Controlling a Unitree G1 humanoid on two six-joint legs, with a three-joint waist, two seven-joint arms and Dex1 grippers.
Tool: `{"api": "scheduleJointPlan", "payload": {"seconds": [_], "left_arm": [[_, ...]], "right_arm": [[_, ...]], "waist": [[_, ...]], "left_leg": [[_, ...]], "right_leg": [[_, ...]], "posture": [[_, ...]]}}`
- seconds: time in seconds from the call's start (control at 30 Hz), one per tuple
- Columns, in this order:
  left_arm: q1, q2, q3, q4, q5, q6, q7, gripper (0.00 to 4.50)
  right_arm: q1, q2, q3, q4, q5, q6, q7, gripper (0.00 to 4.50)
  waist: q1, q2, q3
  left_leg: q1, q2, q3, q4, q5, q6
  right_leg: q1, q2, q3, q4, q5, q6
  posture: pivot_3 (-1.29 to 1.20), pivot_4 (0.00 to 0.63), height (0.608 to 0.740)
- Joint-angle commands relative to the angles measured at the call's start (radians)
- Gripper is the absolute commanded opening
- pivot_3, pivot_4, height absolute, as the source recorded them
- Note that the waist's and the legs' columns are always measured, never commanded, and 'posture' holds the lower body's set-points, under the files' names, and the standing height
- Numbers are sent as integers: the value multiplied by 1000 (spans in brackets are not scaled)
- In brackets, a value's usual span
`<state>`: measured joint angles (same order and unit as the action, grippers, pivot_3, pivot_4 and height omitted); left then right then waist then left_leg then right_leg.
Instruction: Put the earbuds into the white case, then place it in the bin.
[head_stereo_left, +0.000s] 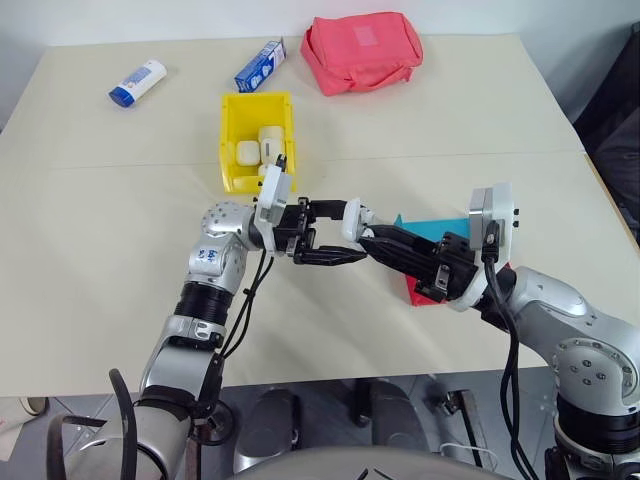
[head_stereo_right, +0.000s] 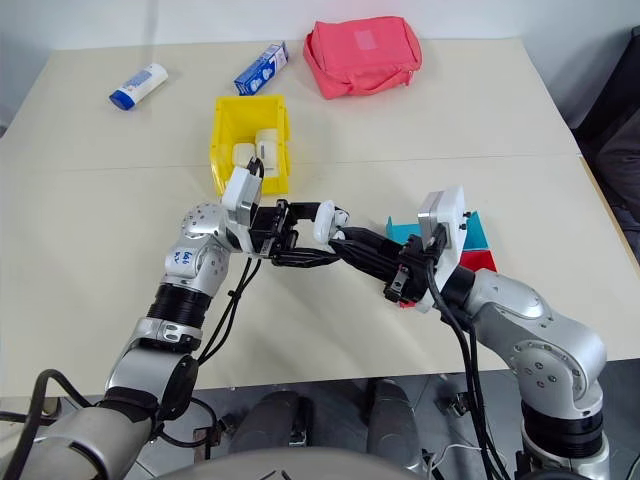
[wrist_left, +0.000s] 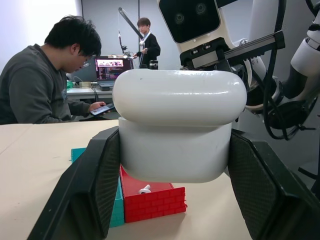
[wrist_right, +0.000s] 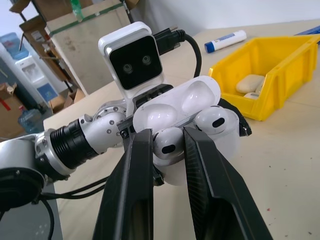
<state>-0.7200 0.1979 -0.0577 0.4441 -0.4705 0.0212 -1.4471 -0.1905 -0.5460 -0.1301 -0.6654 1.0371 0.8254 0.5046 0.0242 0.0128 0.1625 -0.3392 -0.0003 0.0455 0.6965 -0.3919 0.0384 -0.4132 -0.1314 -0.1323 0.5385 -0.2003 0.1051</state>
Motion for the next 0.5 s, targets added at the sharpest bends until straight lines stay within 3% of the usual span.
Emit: {"api": "scheduleJointPlan", "payload": {"seconds": [0.03, 0.37, 0.5], "left_arm": [[-21, -4, 46, -46, -45, -19, 9, 2792], [-23, 4, 36, -37, -33, -22, -7, 2792], [-26, 4, 36, -31, -32, -24, -6, 2792]], "right_arm": [[0, -42, 37, 8, -19, 31, 8, 487], [-61, -99, 70, -3, 8, 64, -7, 487], [-63, -104, 66, -8, 17, 68, -16, 1761]], "waist": [[0, 0, 0], [2, 0, 0], [1, 0, 0]], "left_leg": [[0, 0, 0, 0, 0, 0], [-1, 0, -1, 0, 0, 0], [-1, 0, -1, 0, 0, 0]], "right_leg": [[0, 0, 0, 0, 0, 0], [0, -1, -1, -1, 0, 0], [0, -1, -1, -1, 0, 0]], "posture": [[0, 150, 740], [0, 150, 740], [0, 150, 740]]}}
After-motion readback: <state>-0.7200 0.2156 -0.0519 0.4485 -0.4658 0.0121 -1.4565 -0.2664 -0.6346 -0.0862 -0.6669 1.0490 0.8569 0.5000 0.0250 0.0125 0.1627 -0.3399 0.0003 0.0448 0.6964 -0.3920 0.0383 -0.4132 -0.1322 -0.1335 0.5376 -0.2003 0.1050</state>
